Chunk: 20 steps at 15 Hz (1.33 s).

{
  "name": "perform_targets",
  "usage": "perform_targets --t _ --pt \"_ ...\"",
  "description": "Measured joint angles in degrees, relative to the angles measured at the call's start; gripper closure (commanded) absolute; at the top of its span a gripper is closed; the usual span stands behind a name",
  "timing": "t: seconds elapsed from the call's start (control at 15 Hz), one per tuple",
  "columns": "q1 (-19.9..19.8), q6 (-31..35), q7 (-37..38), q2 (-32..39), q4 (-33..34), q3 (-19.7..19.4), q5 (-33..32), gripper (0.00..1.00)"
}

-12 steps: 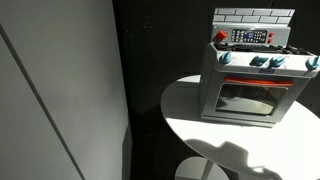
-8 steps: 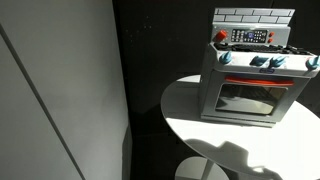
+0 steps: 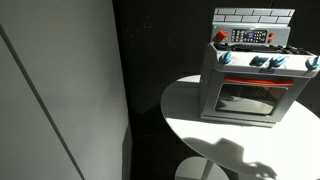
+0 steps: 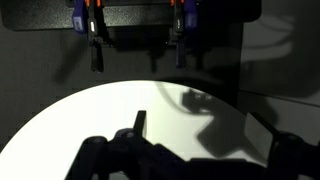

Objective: Press the top orange button on the microwave oven controlling panel of the stove

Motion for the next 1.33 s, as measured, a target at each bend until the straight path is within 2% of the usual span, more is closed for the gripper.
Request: perform_targets --t 0.6,0.93,1.33 --pt "-1.28 7.17 5.61 3.72 8.07 -0.03 0.00 0.00" --pt "-2.89 13.74 9.57 7.87 13.69 -0.04 -0.38 0.00" --pt "-5.23 21.48 16.63 14.53 20.54 -0.11 -6.56 0.00"
